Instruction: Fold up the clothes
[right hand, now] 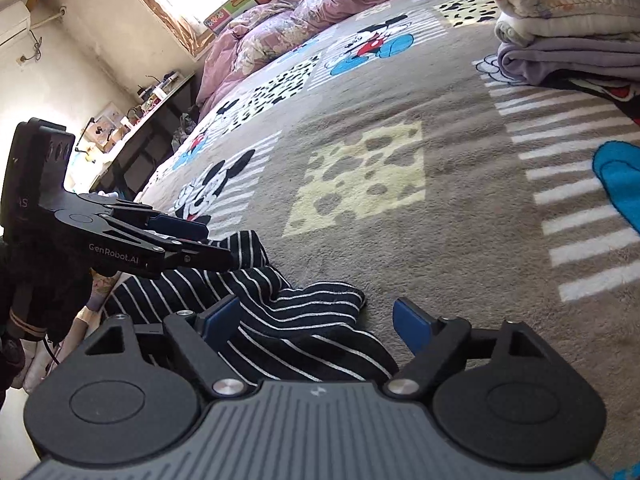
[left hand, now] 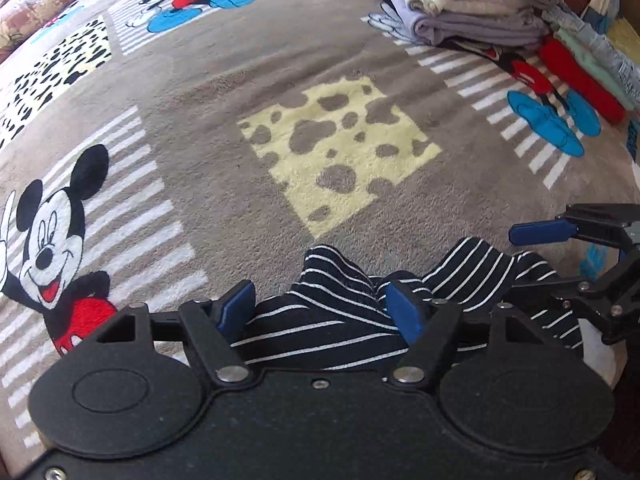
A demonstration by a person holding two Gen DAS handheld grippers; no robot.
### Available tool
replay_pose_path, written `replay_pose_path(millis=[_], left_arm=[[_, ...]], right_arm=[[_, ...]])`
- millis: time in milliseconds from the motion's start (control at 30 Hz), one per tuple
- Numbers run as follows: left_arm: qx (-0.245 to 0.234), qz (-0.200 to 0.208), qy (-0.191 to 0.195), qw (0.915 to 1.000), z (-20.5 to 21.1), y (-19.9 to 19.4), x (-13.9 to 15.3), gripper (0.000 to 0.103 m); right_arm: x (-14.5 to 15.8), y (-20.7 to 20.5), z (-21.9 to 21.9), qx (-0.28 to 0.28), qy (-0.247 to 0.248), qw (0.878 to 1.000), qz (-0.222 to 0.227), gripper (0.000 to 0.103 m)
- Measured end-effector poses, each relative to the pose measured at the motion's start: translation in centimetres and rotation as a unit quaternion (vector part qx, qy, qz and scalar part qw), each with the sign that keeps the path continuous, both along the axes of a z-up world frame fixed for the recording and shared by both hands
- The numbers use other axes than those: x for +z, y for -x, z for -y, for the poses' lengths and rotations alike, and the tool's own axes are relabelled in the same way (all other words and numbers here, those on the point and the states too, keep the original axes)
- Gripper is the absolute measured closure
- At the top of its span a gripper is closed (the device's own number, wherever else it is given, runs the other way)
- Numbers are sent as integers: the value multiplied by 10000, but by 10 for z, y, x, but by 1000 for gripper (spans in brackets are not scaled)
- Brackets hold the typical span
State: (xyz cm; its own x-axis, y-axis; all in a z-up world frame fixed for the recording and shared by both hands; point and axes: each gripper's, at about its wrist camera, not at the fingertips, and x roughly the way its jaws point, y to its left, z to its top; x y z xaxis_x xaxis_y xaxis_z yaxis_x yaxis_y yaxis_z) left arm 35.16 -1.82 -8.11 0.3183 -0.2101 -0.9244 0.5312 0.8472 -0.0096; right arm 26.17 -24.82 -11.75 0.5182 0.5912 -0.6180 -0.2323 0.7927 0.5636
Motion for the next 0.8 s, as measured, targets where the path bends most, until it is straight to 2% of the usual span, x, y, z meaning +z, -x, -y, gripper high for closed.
replay_pose_path(millis=[100, 133, 200, 233, 367, 467, 800], left_arm=[[-113, 45, -32, 9999, 0, 7, -5, 48], [-132, 106, -10, 9999, -1, 11, -4, 52], [-155, 249, 45, 9996, -3, 20, 0, 69], [-141, 347, 56, 9993, -4, 25, 4, 71], [-62, 766, 147, 9969, -8, 54, 26, 77], [81, 1103, 426, 9929, -17, 81, 52, 78], [568, 2115, 1264, 9675, -52, 180, 141, 78]], right_arm=[[-15, -2, -1, 49, -121, 9996, -252, 32], [-17, 0, -1, 82, -128, 9996, -244, 41], [-16, 7, -4, 270, -115, 9995, -152, 55], [-13, 12, -5, 320, -78, 9994, -80, 65], [8, 33, -5, 313, -42, 9992, 224, 74], [33, 49, -2, 340, -145, 9981, 492, 82], [140, 112, -4, 714, -109, 9827, 1704, 86]])
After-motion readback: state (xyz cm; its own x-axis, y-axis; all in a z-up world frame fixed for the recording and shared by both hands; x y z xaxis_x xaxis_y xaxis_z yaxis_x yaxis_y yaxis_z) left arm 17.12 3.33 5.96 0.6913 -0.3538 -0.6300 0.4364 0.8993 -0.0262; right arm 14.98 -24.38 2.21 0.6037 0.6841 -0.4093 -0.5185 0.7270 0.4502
